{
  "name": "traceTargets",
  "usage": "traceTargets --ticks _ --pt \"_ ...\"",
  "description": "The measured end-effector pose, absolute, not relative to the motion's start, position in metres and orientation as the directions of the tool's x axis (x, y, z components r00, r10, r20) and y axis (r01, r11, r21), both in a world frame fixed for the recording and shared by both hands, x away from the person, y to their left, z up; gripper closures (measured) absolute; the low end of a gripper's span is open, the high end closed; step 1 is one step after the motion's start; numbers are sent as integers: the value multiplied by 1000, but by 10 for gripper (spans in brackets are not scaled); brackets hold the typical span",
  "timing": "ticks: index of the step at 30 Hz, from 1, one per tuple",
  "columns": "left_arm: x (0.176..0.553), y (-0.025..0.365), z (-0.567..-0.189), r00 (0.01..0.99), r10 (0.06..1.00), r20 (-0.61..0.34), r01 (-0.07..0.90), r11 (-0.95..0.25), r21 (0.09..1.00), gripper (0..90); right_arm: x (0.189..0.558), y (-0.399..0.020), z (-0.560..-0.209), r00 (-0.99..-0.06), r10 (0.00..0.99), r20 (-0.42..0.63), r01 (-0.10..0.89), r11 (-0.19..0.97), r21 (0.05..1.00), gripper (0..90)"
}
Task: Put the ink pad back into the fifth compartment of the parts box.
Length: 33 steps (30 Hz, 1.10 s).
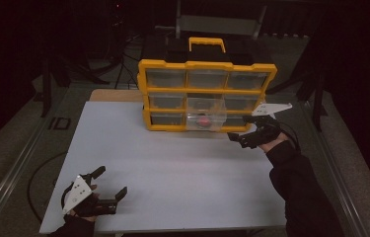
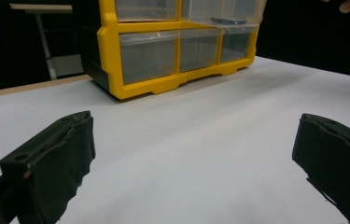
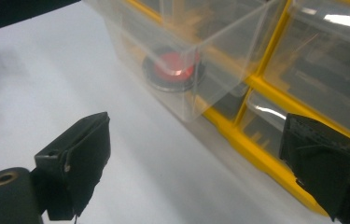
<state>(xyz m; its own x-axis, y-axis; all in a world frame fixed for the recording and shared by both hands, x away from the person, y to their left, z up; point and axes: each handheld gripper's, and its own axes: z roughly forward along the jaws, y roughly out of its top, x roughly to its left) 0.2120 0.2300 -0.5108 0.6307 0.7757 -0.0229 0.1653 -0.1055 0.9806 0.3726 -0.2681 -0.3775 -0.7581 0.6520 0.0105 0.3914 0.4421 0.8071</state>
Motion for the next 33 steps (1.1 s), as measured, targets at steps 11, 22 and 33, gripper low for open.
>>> traceTargets --ticks 11,22,33 --pt "212 230 -511 630 776 -22 165 -106 981 0 350 -276 -404 -772 635 32 369 406 836 91" --pt "212 229 -511 630 777 -20 164 -108 980 0 329 -286 -429 -780 624 46 360 388 848 90" --pt "212 229 -511 628 778 -21 164 -106 981 0 306 -285 -457 -801 595 63 360 397 844 90"
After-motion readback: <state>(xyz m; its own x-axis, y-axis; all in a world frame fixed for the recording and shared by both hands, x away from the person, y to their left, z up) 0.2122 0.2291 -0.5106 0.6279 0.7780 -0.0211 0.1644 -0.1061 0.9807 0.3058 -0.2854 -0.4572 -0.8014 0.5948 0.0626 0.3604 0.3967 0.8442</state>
